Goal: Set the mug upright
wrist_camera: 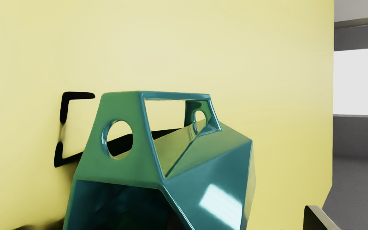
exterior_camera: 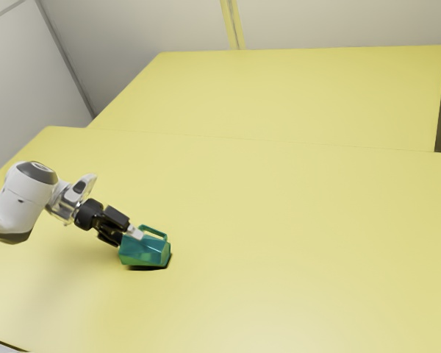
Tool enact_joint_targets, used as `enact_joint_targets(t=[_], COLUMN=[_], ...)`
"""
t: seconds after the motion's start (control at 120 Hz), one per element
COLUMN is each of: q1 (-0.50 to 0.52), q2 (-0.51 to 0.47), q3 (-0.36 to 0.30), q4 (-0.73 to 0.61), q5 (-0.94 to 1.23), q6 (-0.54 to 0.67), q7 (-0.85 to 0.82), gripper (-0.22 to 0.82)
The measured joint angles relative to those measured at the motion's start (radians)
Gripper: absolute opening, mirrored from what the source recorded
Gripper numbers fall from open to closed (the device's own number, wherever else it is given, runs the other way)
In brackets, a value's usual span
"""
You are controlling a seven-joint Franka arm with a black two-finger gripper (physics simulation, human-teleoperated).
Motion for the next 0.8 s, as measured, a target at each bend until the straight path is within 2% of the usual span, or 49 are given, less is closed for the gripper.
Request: enact_joint_targets(t=[0.125,0.408,0.633,0.8], q1=[0.000,0.009,0.011,0.035], q2=[0.000,-0.016,-0.042,-0.119], q3=[0.000,-0.002,-0.015,-0.084], q4=[-0.001,-0.002,0.000,0.012], q5=[-0.010,-0.015,-0.016,0.007], q6=[-0.007,-0.034,-0.037,0.011], q7=[0.024,0.074,0.109,0.117], gripper=[0.15,-0.08,-0.15,-0.16])
